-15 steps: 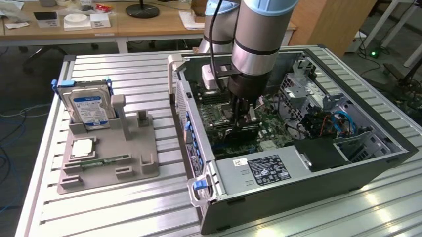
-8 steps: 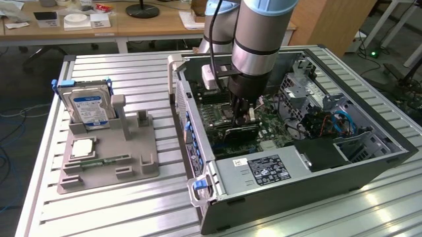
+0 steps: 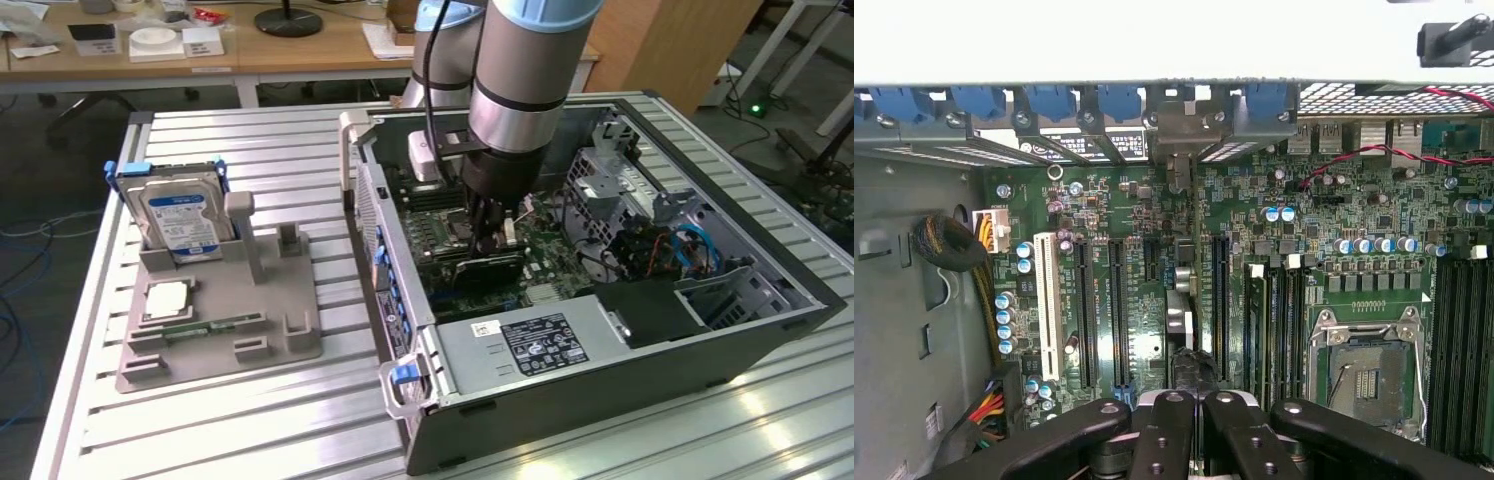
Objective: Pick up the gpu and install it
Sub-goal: 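Press down on the gpu until it lock into place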
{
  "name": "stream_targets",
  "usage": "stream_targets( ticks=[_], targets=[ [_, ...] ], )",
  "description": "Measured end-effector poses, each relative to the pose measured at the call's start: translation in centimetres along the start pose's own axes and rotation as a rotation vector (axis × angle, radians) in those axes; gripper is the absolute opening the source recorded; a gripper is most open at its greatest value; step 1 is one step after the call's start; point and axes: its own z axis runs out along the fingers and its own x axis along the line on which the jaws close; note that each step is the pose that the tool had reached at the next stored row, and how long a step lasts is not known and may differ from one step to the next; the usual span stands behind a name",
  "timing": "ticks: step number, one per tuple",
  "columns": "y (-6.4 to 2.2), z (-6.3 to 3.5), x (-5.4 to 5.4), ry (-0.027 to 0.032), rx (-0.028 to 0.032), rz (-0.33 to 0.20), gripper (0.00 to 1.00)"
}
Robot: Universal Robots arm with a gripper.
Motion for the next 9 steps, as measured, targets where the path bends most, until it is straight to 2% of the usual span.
stream_targets(
  ticks=[9],
  targets=[
    [0.03,0.0,0.0,0.0,0.0,0.0,0.11]
  ],
)
